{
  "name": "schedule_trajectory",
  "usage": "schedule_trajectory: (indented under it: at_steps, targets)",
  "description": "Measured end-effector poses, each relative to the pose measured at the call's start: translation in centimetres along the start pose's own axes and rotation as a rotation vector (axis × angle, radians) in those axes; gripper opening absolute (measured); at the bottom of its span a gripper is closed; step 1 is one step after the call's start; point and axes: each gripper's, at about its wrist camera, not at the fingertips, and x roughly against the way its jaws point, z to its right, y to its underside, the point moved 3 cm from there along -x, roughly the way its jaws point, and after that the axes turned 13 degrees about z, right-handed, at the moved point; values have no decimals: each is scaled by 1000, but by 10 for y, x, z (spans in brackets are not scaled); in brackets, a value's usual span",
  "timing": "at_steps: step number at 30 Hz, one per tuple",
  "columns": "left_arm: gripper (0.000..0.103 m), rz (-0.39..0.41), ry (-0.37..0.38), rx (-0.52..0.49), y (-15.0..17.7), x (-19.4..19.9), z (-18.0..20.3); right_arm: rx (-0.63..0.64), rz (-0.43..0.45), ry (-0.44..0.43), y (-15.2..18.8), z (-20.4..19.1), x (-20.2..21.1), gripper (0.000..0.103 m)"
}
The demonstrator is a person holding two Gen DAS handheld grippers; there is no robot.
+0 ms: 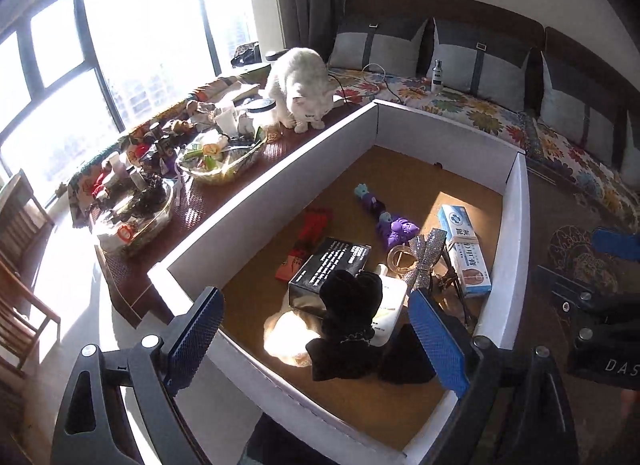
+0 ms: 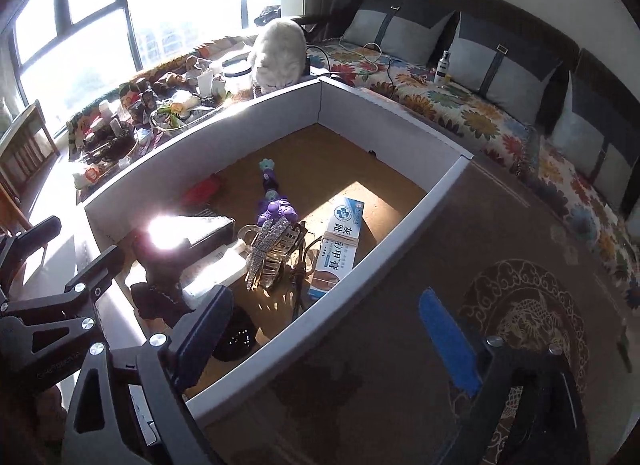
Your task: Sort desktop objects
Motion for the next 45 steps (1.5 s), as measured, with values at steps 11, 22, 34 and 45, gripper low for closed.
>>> schedule_trajectory:
  at_steps: [11,22,34,45]
  targets:
    - [94,-40,31,9,3,3,-1,65,28,-5,-4,-13,14,95]
    - [94,-17,-4,29,0,4,-12,74,12,-6,-5,-16,7,95]
    - [94,22,-5,93,-3,9,-23,101,-4,-27,-5,-31,-2,95]
    - [94,12,-8,105,1,5,-27,94,-22,-22,-2,-29,-7,95]
